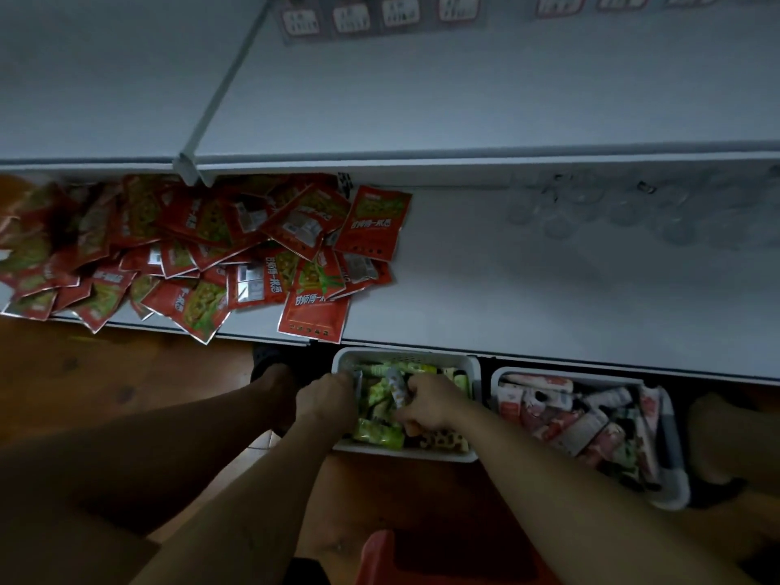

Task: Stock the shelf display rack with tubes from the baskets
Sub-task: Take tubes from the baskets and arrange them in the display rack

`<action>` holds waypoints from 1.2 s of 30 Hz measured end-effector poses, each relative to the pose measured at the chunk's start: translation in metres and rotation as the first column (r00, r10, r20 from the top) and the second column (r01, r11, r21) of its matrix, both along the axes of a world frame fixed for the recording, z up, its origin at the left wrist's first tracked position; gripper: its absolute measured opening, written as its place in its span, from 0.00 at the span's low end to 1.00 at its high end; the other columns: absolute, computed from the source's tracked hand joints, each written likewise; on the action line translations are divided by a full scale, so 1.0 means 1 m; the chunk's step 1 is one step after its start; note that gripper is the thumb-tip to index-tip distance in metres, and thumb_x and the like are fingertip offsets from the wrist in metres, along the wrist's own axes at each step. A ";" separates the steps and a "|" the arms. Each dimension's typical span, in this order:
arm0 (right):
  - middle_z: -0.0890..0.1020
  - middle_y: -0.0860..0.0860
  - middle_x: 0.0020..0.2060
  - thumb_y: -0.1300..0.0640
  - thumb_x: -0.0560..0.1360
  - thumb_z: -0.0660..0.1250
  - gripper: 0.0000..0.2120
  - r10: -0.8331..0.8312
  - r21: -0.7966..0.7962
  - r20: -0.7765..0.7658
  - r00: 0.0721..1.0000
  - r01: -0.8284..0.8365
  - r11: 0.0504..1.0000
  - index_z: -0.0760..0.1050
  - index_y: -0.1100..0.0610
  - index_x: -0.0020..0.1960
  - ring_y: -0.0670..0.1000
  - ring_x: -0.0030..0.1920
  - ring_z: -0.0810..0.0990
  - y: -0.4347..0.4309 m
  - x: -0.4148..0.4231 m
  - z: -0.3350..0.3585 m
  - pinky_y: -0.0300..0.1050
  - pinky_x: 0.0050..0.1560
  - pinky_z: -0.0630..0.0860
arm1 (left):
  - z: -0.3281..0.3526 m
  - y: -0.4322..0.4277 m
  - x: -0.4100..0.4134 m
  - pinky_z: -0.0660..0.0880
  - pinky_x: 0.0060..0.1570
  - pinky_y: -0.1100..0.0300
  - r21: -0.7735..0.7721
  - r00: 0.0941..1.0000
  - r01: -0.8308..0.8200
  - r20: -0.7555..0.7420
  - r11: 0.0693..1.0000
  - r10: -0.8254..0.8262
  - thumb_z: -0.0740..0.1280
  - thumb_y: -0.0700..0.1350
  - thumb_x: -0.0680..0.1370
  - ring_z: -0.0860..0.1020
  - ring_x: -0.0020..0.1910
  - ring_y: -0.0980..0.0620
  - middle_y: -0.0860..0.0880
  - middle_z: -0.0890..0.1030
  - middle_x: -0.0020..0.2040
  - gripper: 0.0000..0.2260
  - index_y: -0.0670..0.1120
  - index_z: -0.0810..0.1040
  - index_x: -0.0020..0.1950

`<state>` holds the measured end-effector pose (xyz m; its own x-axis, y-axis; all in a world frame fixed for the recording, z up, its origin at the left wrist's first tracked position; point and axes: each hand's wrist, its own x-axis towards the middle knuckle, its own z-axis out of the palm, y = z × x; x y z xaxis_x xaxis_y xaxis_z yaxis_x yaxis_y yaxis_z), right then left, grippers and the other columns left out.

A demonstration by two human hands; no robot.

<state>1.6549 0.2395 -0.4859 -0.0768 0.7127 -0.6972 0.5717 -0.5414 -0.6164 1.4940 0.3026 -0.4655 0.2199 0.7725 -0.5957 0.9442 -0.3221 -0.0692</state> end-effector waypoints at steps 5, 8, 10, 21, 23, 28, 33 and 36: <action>0.70 0.49 0.31 0.48 0.73 0.70 0.16 -0.027 0.003 0.017 0.999 0.027 1.000 0.66 0.52 0.35 0.48 0.31 0.69 0.009 -0.002 -0.014 0.42 0.30 0.64 | -0.033 -0.020 0.014 0.72 0.58 0.50 -0.126 0.958 -0.282 0.013 0.951 0.285 0.63 0.51 0.78 0.74 0.64 0.42 0.42 0.74 0.65 0.26 0.38 0.63 0.70; 0.70 0.48 0.32 0.46 0.72 0.71 0.17 -0.047 0.009 -0.013 0.999 0.047 0.999 0.65 0.51 0.35 0.47 0.32 0.69 0.013 -0.003 -0.023 0.42 0.31 0.63 | -0.049 -0.022 0.016 0.71 0.60 0.50 -0.146 0.951 -0.307 -0.015 0.940 0.308 0.65 0.55 0.77 0.71 0.67 0.41 0.39 0.70 0.68 0.37 0.33 0.52 0.73; 0.72 0.48 0.32 0.45 0.71 0.72 0.17 -0.074 -0.006 -0.030 0.997 0.074 0.997 0.67 0.50 0.35 0.46 0.32 0.71 0.013 -0.003 -0.027 0.42 0.31 0.65 | -0.053 -0.016 0.014 0.74 0.54 0.51 -0.094 0.962 -0.273 -0.028 0.958 0.271 0.67 0.53 0.76 0.75 0.63 0.42 0.42 0.74 0.63 0.29 0.38 0.64 0.69; 0.80 0.48 0.40 0.50 0.71 0.74 0.15 -0.205 -0.056 -0.160 0.966 0.199 0.978 0.74 0.54 0.53 0.44 0.34 0.79 0.010 0.010 -0.040 0.32 0.28 0.69 | -0.065 -0.008 0.014 0.74 0.54 0.50 -0.118 0.987 -0.142 -0.086 0.983 0.132 0.63 0.48 0.78 0.76 0.62 0.43 0.42 0.74 0.64 0.22 0.40 0.64 0.69; 0.80 0.50 0.46 0.50 0.73 0.72 0.21 -0.221 -0.058 -0.181 0.958 0.214 0.975 0.73 0.57 0.62 0.48 0.39 0.80 0.012 0.011 -0.036 0.31 0.30 0.69 | -0.067 -0.008 0.012 0.73 0.56 0.48 -0.167 0.990 -0.140 -0.055 0.976 0.132 0.64 0.49 0.78 0.75 0.62 0.41 0.41 0.74 0.64 0.27 0.39 0.61 0.71; 0.81 0.53 0.48 0.47 0.75 0.68 0.18 -0.206 0.000 -0.108 0.972 0.208 0.978 0.75 0.56 0.59 0.53 0.44 0.80 0.012 0.012 -0.031 0.46 0.42 0.77 | -0.046 0.001 0.019 0.76 0.51 0.52 -0.190 0.967 -0.094 0.214 0.977 0.135 0.68 0.52 0.73 0.78 0.56 0.41 0.42 0.80 0.57 0.19 0.45 0.75 0.61; 0.80 0.49 0.39 0.50 0.72 0.72 0.09 -0.233 0.081 -0.097 0.968 0.241 0.967 0.75 0.53 0.45 0.46 0.35 0.77 0.020 0.023 -0.001 0.38 0.33 0.72 | -0.001 0.007 0.023 0.76 0.47 0.54 -0.124 0.903 -0.064 0.415 0.990 0.110 0.61 0.64 0.72 0.79 0.51 0.42 0.43 0.81 0.52 0.27 0.44 0.76 0.57; 0.82 0.50 0.40 0.47 0.71 0.73 0.15 -0.271 0.171 -0.161 0.949 0.297 0.939 0.75 0.52 0.53 0.48 0.35 0.80 0.025 0.028 0.029 0.42 0.34 0.75 | 0.035 0.010 0.015 0.78 0.44 0.52 -0.148 0.869 -0.154 0.451 0.977 0.205 0.64 0.56 0.78 0.80 0.44 0.46 0.45 0.81 0.45 0.14 0.45 0.75 0.50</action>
<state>1.6831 0.2645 -0.4567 0.0661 0.8369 -0.5434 0.3173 -0.5339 -0.7837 1.5092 0.3124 -0.4310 0.3526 0.7647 -0.5393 0.9023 -0.1251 0.4126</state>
